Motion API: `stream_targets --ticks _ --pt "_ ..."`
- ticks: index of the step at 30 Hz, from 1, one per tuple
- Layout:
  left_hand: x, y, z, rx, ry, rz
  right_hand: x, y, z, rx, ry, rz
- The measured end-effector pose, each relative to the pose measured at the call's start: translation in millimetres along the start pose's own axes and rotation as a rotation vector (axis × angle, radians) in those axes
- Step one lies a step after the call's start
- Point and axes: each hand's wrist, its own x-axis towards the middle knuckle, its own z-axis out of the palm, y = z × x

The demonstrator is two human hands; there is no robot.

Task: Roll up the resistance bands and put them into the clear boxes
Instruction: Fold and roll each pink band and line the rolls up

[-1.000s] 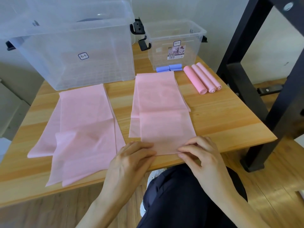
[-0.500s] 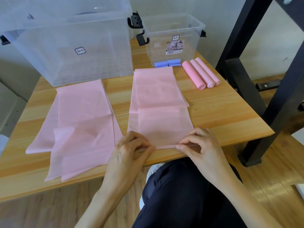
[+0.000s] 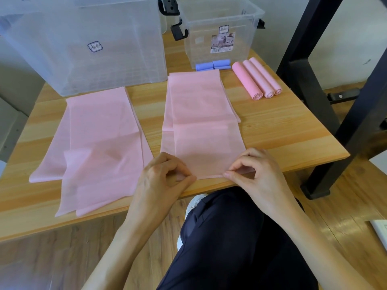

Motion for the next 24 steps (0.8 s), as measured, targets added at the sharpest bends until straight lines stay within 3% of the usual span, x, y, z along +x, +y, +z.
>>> stream_targets --ticks 5,15,24 --pt "-2 -3 1 0.026 -0.019 0.040 -3 2 5 -0.016 0.056 -0.019" --pt "-6 -17 2 0.184 -0.015 0.249 -10 23 11 -0.028 0.148 -0.231" --pt "-8 -23 0 0.230 -0.012 0.311 -8 23 6 0.049 0.128 -0.147"
